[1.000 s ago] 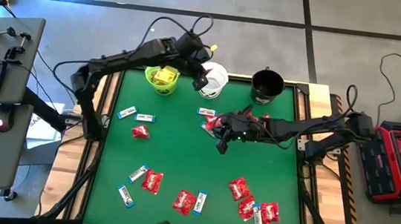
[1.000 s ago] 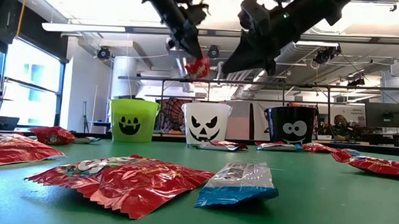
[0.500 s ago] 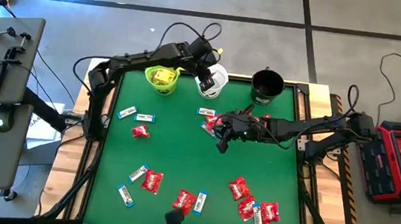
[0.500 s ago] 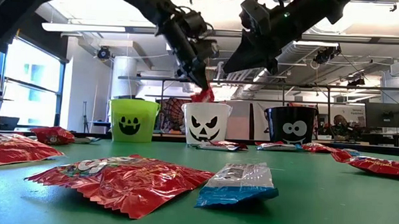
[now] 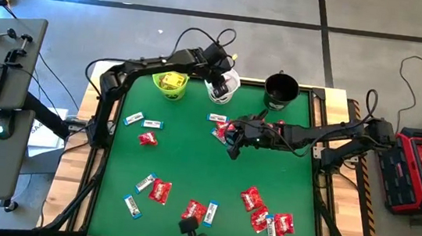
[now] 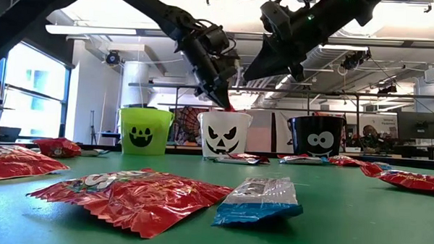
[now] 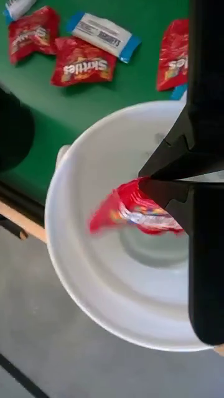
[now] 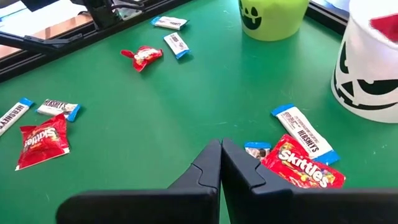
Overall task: Sort candy by brand, put in halloween buckets
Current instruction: Put the red candy into the white bucket
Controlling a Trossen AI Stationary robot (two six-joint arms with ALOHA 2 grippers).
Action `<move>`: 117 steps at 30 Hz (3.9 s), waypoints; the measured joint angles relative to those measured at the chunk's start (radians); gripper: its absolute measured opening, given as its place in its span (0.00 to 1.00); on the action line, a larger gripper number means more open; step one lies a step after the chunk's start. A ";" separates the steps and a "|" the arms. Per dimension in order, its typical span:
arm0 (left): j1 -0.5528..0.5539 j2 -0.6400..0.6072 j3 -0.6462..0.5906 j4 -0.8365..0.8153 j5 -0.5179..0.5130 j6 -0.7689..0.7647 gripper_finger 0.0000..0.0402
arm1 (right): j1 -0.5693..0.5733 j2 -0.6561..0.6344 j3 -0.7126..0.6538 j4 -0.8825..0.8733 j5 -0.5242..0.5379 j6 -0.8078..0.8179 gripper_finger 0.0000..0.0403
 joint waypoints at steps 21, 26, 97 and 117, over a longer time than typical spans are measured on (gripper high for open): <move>0.003 0.006 0.000 0.037 -0.002 0.018 0.01 | 0.000 0.000 0.000 -0.008 0.012 0.022 0.00; 0.003 0.006 0.000 0.037 -0.002 0.018 0.07 | 0.000 0.000 0.000 -0.008 0.019 0.030 0.00; -0.177 -0.455 -0.519 0.676 -0.134 -0.062 0.00 | 0.051 0.002 -0.245 0.178 -0.034 0.160 0.00; -0.397 -0.898 -0.950 0.707 -0.250 -0.177 0.00 | -0.036 0.003 -0.243 0.154 -0.056 0.228 0.23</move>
